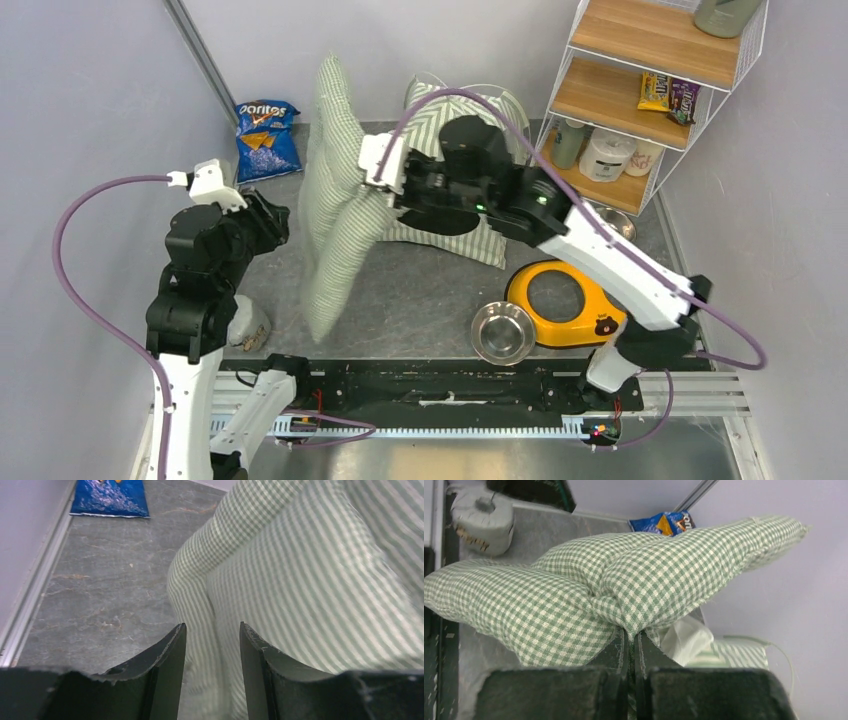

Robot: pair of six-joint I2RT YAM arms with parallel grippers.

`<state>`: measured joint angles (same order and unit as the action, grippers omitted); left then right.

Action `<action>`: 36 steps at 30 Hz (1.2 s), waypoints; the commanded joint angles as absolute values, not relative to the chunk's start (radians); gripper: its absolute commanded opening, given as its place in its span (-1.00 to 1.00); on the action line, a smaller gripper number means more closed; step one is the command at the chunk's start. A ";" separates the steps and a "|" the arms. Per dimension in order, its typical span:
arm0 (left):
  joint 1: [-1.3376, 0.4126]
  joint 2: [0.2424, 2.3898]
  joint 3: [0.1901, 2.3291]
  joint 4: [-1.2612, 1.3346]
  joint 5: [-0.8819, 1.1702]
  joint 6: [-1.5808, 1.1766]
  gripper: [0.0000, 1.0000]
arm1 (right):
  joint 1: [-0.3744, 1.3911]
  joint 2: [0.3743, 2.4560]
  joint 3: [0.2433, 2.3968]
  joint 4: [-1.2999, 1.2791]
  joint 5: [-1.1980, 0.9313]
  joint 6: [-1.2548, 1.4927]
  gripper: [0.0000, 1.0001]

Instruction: Set up the pet tent

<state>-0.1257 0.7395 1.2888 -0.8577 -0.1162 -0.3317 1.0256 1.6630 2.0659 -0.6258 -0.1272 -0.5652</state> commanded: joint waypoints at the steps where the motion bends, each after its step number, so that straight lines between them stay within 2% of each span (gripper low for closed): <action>1: -0.124 0.719 1.239 -0.793 -0.048 -0.403 0.01 | 1.028 1.503 1.988 -0.737 -0.099 -0.615 -1.00; 11: -0.125 0.746 1.089 -0.698 0.115 -0.452 0.01 | 1.026 1.229 1.798 -0.908 -0.022 -0.487 -1.00; 17: -0.124 0.803 0.997 -0.471 0.272 -0.467 0.01 | 1.026 1.135 1.762 -0.908 0.081 -0.440 -1.00; 24: -0.126 0.981 0.997 -0.243 0.375 -0.411 -0.04 | 1.026 1.084 1.832 -0.914 0.069 -0.417 -1.00; 31: -0.141 1.164 1.055 -0.012 0.452 -0.317 -0.04 | 1.026 1.089 1.792 -0.857 0.260 -0.419 -1.00; 36: -0.172 1.290 1.075 0.214 0.491 -0.268 0.02 | 1.025 1.089 1.730 -0.801 0.303 -0.422 -1.00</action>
